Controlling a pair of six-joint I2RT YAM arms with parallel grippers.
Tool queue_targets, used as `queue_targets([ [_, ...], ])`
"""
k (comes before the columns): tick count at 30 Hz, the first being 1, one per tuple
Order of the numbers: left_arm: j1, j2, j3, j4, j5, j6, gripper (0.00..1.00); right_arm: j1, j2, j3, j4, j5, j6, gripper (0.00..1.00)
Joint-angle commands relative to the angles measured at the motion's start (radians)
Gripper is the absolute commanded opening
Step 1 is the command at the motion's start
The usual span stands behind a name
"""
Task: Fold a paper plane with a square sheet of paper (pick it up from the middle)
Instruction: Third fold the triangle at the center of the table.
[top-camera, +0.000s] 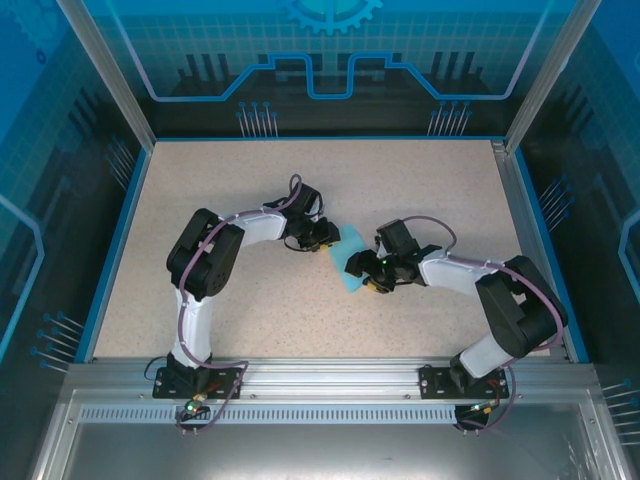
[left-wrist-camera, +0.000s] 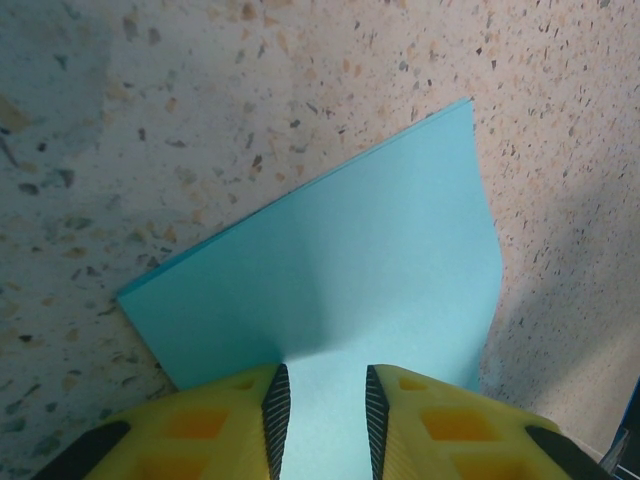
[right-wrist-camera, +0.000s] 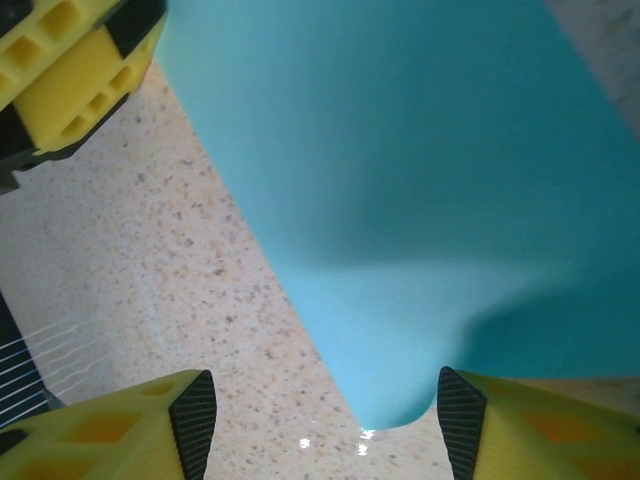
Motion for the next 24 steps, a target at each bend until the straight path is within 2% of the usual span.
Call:
queue_targets([
  [1, 0.006, 0.04, -0.028, -0.027, 0.006, -0.016, 0.31, -0.025, -0.007, 0.032, -0.078, 0.028, -0.052, 0.64],
  [16, 0.006, 0.033, -0.033, -0.03, 0.004, -0.011, 0.31, -0.074, -0.092, 0.052, -0.197, 0.107, -0.139, 0.67],
  [24, 0.006, 0.031, -0.034, -0.024, 0.007, -0.014, 0.31, -0.102, -0.027, 0.073, -0.212, 0.144, -0.168, 0.66],
])
